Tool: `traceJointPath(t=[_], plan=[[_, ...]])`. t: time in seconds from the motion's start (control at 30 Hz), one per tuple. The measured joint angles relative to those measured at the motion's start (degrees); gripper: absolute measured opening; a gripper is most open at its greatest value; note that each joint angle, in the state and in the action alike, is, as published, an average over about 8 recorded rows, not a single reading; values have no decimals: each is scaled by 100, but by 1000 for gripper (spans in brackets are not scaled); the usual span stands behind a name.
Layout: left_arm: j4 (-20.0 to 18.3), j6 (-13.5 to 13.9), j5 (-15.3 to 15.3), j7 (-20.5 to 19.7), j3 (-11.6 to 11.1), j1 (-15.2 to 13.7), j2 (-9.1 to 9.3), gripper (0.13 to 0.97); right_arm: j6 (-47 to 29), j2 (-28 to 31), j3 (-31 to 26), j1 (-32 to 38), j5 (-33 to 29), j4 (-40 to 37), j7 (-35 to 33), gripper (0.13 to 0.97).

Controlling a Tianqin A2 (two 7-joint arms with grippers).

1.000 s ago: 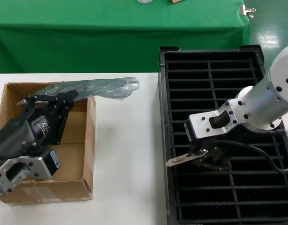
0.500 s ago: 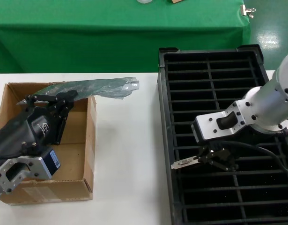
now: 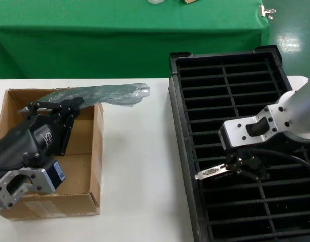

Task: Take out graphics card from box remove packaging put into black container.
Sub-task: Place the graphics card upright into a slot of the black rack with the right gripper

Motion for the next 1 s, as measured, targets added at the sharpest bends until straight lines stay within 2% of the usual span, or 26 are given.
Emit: traceJointPath(t=[0.57, 1.0], plan=[[0, 0, 0, 0, 0, 0, 0, 139, 0, 370, -9, 113, -19, 80, 131, 145], [0, 0, 0, 0, 0, 0, 0, 139, 11, 543, 384, -293, -237, -12, -118, 140]])
